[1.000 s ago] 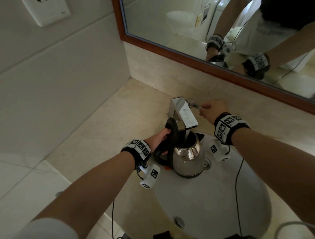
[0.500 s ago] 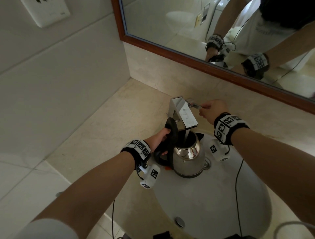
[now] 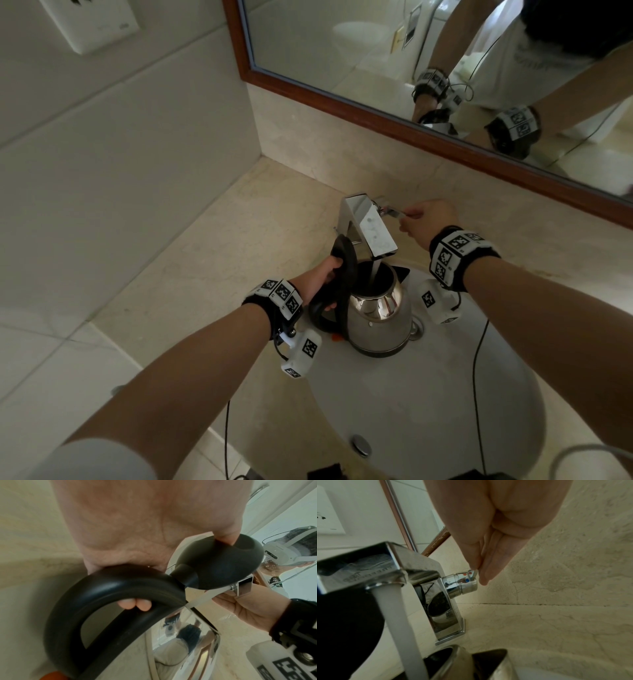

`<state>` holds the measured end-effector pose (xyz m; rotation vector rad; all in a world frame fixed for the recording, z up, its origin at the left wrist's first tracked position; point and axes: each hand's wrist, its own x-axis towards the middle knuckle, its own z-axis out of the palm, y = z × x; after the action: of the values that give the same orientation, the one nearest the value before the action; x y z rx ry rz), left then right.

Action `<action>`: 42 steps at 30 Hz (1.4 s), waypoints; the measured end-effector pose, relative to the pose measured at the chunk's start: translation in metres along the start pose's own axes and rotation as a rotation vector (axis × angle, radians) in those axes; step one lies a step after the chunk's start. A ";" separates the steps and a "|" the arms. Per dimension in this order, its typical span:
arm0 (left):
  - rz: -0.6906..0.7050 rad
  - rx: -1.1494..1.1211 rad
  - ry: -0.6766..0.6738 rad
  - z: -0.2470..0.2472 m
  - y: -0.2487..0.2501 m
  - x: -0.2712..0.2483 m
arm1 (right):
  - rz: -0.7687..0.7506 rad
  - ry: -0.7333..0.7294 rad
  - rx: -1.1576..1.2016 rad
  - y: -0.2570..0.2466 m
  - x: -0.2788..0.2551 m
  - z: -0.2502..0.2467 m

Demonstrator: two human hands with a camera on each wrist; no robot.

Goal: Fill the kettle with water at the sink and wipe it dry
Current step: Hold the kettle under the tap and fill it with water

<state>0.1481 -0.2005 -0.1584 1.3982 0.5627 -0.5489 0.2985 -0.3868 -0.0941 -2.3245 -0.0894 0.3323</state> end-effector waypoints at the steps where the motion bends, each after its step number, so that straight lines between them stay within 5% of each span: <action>1: 0.000 0.000 0.001 0.000 0.000 0.000 | 0.003 0.000 0.003 0.000 0.000 0.000; 42: -0.017 0.040 -0.037 0.000 0.001 -0.002 | -0.007 0.010 -0.032 0.000 -0.001 -0.001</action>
<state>0.1470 -0.2000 -0.1567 1.4196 0.5361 -0.6014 0.2980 -0.3877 -0.0932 -2.3570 -0.0991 0.3177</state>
